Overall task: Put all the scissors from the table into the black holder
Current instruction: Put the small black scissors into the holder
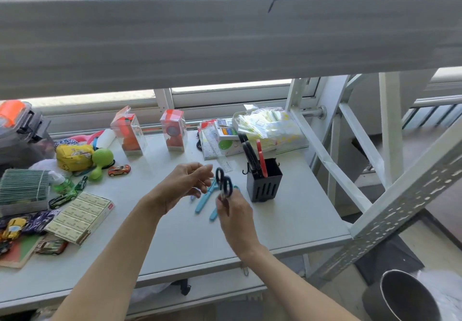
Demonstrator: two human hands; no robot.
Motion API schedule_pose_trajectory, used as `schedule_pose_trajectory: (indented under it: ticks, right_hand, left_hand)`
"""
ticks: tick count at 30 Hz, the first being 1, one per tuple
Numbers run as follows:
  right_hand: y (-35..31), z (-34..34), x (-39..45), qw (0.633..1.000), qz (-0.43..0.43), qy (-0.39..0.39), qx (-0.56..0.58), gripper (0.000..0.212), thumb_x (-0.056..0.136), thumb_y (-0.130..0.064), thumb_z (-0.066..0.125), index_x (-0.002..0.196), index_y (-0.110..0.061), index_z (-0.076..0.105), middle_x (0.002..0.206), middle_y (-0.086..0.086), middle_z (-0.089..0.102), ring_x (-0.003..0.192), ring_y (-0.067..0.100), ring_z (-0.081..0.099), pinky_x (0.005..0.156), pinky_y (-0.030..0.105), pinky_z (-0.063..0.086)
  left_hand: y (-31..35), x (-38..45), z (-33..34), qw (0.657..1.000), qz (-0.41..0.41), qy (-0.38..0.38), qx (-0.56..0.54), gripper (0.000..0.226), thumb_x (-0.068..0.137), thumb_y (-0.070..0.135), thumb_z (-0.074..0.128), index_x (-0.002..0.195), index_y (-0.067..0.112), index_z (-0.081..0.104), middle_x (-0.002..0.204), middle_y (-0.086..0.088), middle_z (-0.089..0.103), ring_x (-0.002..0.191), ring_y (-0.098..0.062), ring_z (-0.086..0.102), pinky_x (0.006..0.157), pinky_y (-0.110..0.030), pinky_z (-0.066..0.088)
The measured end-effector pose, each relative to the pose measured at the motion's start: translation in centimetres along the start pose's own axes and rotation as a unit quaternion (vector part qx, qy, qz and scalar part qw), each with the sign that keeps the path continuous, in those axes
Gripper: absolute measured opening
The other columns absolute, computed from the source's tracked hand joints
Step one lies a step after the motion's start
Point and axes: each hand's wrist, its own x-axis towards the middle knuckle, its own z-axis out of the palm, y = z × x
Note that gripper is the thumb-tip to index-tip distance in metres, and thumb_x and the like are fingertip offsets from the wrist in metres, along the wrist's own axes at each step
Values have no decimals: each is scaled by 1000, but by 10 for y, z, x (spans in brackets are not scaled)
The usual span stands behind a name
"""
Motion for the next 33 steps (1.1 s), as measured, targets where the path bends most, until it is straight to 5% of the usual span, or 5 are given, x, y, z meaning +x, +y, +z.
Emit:
schedule_pose_trajectory:
  ticks: [6, 10, 13, 21, 33]
  right_hand:
    - [13, -79, 3, 988, -19, 145, 55, 10, 98, -11, 55, 89, -8, 57, 78, 0, 58, 67, 3, 55, 65, 9, 44]
    - [16, -114, 36, 983, 3, 178, 36, 17, 101, -14, 47, 95, -2, 58, 83, 12, 62, 71, 23, 62, 67, 32, 53]
    - [18, -123, 60, 990, 11, 142, -13, 17, 100, -13, 48, 97, -1, 59, 88, 13, 62, 76, 24, 61, 73, 33, 51]
    - [33, -106, 83, 976, 8, -14, -215, 14, 96, -15, 51, 94, -6, 62, 85, 6, 52, 76, 33, 59, 64, 30, 35]
    - [30, -107, 85, 964, 24, -81, -253, 37, 87, 6, 48, 119, -8, 59, 107, 12, 55, 93, 34, 59, 82, 39, 48]
  left_hand:
    - [-5, 24, 47, 997, 16, -1, 70, 40, 92, 24, 66, 129, 13, 55, 118, -11, 62, 80, -13, 66, 64, -22, 58]
    - [-9, 39, 79, 994, 23, -14, 104, 74, 86, 13, 72, 150, 19, 35, 144, -8, 44, 107, -26, 65, 70, -25, 59]
    - [-9, 49, 94, 991, 36, -8, 126, 83, 83, 11, 75, 152, 21, 29, 151, -7, 36, 123, -31, 55, 64, -24, 58]
    - [-8, 57, 102, 987, 51, 12, 151, 61, 85, 8, 70, 139, 20, 44, 132, -4, 48, 104, -28, 64, 73, -37, 61]
    - [-10, 61, 101, 988, 48, 4, 146, 65, 84, 5, 70, 141, 19, 43, 134, -4, 48, 100, -23, 60, 78, -37, 61]
